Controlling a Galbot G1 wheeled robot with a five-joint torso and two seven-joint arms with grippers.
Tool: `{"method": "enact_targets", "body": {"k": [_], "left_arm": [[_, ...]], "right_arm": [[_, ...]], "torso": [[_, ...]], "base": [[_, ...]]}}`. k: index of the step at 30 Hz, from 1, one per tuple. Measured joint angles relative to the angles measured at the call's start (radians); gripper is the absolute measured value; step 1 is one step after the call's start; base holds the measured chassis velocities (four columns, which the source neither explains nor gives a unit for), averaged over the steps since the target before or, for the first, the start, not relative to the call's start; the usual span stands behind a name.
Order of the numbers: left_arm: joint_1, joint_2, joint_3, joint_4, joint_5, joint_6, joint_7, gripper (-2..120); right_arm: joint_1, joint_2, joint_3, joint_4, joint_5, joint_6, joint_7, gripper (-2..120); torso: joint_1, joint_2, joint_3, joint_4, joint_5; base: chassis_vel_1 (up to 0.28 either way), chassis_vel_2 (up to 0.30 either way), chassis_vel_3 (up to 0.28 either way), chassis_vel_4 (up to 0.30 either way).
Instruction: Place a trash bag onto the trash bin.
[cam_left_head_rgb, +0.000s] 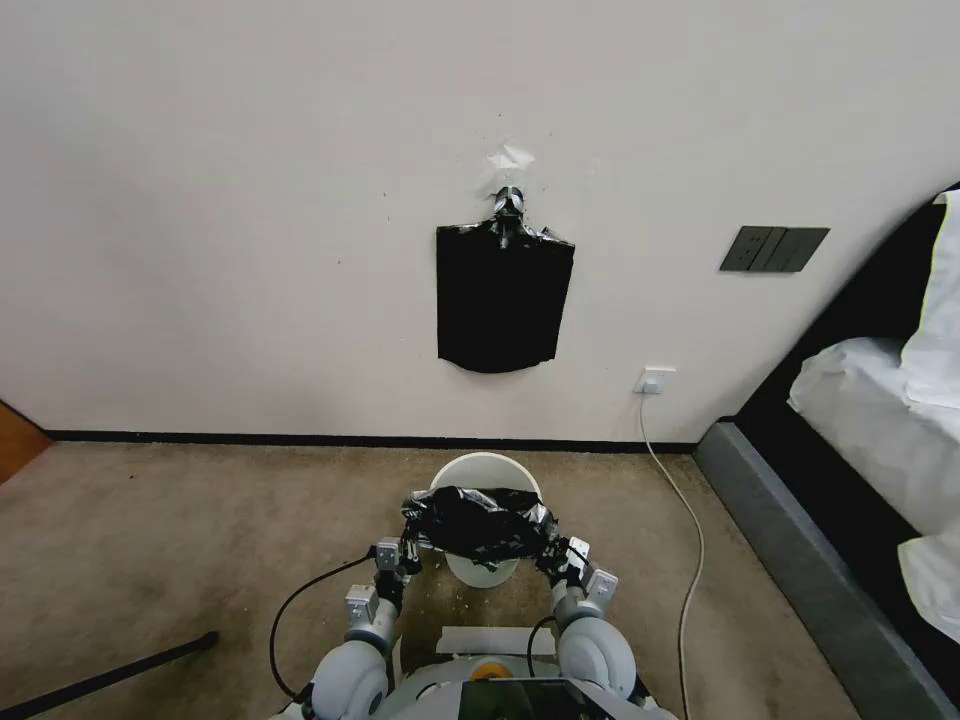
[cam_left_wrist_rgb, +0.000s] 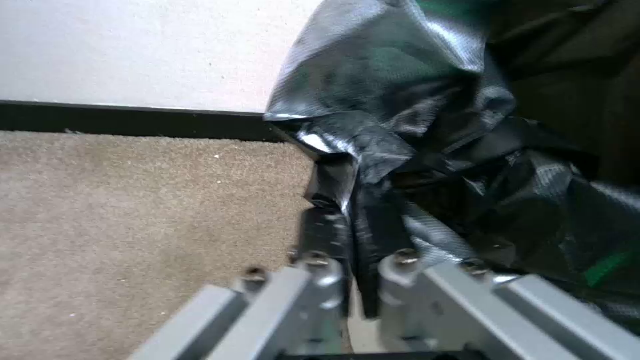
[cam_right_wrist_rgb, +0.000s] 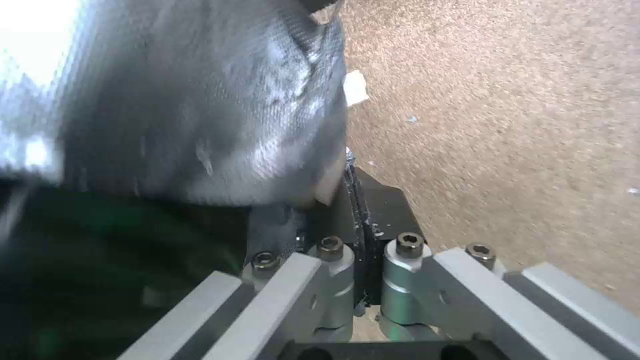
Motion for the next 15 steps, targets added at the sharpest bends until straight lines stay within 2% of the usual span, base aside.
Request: {"method": "enact_targets", "body": {"k": [2,3,6,7,10,11,14,15], "left_arm": [[0.017,0.009,-0.010,-0.015,0.006,0.006,0.002,17],[0.017,0.009,-0.010,-0.015,0.006,0.006,0.002,17],[0.051,0.022,-0.037,-0.048,0.023,0.014,0.002,33],[0.051,0.022,-0.037,-0.048,0.023,0.014,0.002,33],[0.080,0.031,-0.062,-0.067,0.033,0.013,0.006,49],[0.080,0.031,-0.062,-0.067,0.033,0.013,0.006,49],[0.105,0.039,-0.087,-0.080,0.038,0.003,0.014,62],[0.105,0.039,-0.087,-0.080,0.038,0.003,0.014,62]], "right_arm": [[-0.021,-0.006,0.002,0.012,-0.010,0.002,0.000,14],[-0.021,-0.006,0.002,0.012,-0.010,0.002,0.000,14],[-0.067,-0.023,0.007,0.045,-0.036,0.003,0.000,30],[-0.067,-0.023,0.007,0.045,-0.036,0.003,0.000,30],[-0.103,-0.035,0.014,0.073,-0.056,0.014,-0.002,45],[-0.103,-0.035,0.014,0.073,-0.056,0.014,-0.002,45],[-0.137,-0.046,0.023,0.099,-0.077,0.032,-0.015,57],[-0.137,-0.046,0.023,0.099,-0.077,0.032,-0.015,57]], "torso": [[0.000,0.000,0.000,0.0000,-0.0001],[0.000,0.000,0.000,0.0000,-0.0001],[0.000,0.000,0.000,0.0000,0.0000],[0.000,0.000,0.000,0.0000,0.0000],[0.000,0.000,0.000,0.0000,-0.0001],[0.000,0.000,0.000,0.0000,-0.0001],[0.000,0.000,0.000,-0.0001,-0.0002],[0.000,0.000,0.000,-0.0001,-0.0002]], "base": [[0.000,0.000,0.000,0.000],[0.000,0.000,0.000,0.000],[0.000,0.000,0.000,0.000],[0.000,0.000,0.000,0.000],[0.000,0.000,0.000,0.000],[0.000,0.000,0.000,0.000],[0.000,0.000,0.000,0.000],[0.000,0.000,0.000,0.000]]}}
